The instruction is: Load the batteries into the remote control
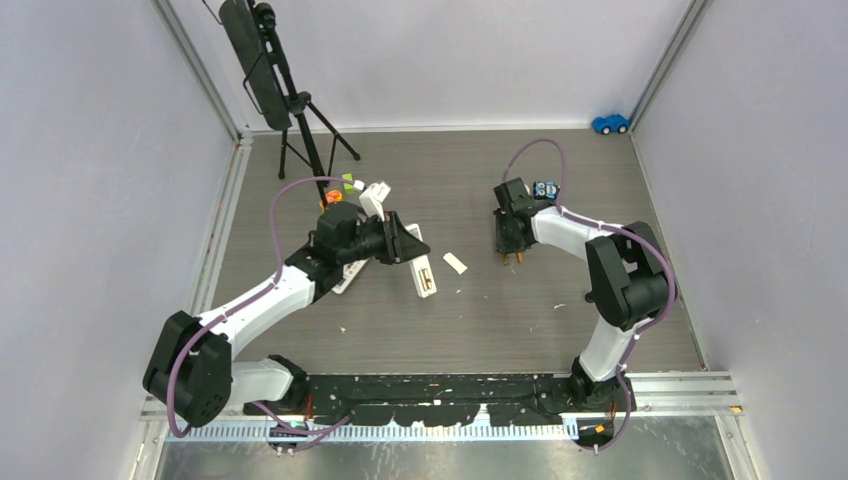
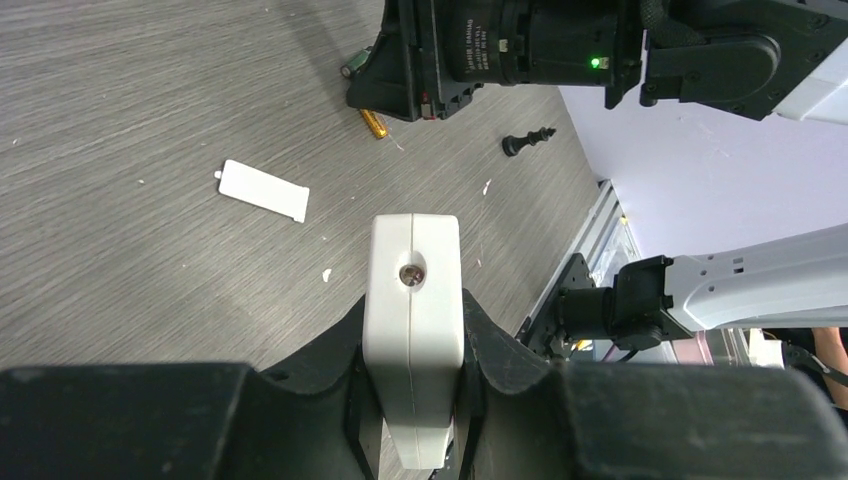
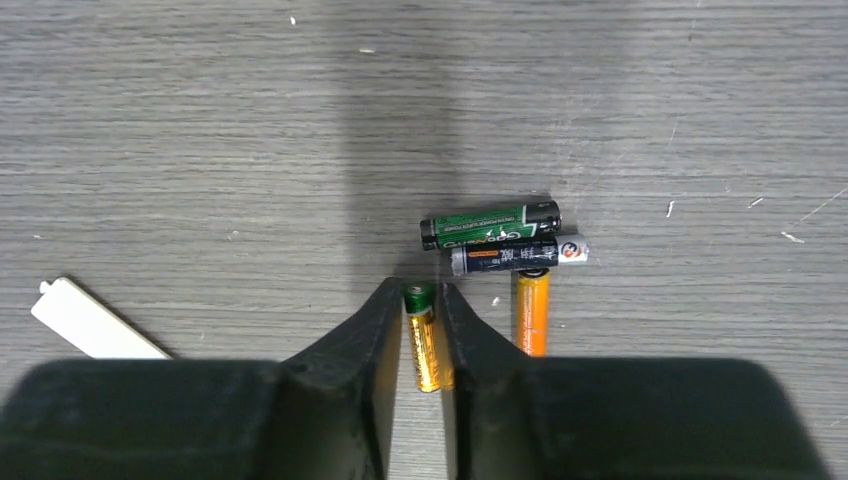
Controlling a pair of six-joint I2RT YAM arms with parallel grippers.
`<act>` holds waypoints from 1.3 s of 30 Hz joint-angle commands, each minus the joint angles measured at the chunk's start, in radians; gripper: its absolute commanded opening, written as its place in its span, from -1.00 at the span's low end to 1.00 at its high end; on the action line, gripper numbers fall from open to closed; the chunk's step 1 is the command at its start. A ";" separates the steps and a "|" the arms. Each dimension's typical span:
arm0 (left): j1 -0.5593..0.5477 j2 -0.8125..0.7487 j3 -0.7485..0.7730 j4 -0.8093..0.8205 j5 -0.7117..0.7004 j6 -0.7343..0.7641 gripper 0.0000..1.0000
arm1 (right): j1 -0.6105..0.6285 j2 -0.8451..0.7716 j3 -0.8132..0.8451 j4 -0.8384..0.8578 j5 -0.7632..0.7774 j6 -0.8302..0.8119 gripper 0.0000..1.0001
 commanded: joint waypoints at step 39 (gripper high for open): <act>0.025 0.014 0.086 0.384 0.220 -0.459 -1.00 | 0.470 -0.803 -0.176 0.403 -0.133 0.131 -0.99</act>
